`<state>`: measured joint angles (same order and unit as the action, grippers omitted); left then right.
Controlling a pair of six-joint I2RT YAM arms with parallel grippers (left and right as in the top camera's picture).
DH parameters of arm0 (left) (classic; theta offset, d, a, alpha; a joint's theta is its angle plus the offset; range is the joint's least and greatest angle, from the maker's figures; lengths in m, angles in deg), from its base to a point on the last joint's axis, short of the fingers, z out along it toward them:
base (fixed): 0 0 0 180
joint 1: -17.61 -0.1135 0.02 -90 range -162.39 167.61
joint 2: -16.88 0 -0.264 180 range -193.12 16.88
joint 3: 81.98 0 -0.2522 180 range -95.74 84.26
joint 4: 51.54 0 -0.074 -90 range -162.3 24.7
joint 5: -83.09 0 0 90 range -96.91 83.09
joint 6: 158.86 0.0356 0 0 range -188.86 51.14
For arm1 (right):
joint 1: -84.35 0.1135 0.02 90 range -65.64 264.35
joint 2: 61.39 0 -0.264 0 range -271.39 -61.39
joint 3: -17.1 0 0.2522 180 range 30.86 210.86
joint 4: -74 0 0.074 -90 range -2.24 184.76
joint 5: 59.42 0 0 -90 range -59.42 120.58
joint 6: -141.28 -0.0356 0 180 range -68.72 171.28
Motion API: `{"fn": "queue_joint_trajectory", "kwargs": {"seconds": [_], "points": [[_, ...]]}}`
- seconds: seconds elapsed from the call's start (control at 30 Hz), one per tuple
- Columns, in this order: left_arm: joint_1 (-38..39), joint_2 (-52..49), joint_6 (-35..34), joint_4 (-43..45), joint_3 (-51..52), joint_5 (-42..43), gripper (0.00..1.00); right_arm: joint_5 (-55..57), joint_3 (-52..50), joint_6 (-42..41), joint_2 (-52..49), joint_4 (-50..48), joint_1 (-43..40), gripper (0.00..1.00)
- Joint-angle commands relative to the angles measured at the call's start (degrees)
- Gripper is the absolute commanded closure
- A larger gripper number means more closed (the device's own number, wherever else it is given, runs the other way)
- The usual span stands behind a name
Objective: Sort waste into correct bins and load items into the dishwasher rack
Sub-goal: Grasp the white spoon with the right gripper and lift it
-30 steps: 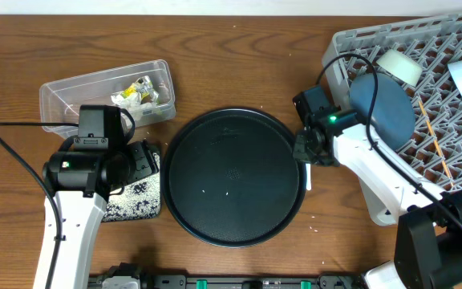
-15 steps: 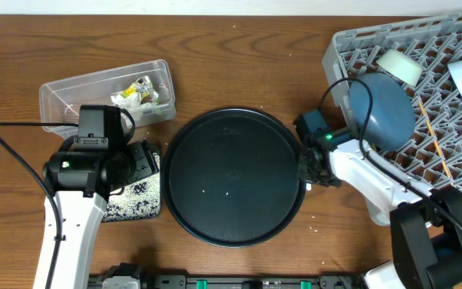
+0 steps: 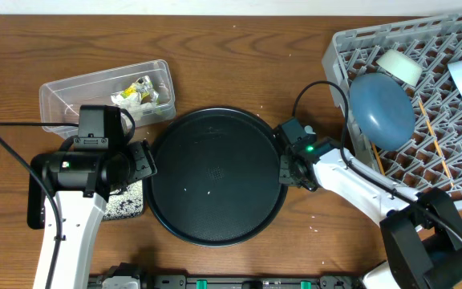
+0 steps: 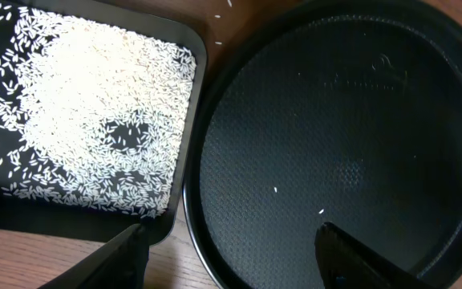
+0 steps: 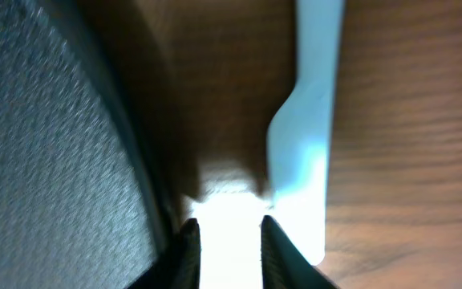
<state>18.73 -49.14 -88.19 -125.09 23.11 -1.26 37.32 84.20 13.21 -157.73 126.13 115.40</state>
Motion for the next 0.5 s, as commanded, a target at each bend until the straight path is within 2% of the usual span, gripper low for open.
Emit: {"fn": "queue_joint_trajectory", "kwargs": {"seconds": [0.0,0.17,0.47], "points": [[-0.31,-0.22,-0.04,-0.17,-0.96,-0.11,0.32,5.44,1.05,0.48,-0.33,-0.48,-2.08,0.71],[-0.31,-0.22,-0.04,-0.17,-0.96,-0.11,0.32,5.31,2.47,4.13,-0.33,-4.72,-6.58,0.51],[-0.31,-0.22,-0.07,-0.13,-0.96,-0.11,0.32,5.03,2.14,7.61,-0.35,-9.33,-8.48,0.49]]}}
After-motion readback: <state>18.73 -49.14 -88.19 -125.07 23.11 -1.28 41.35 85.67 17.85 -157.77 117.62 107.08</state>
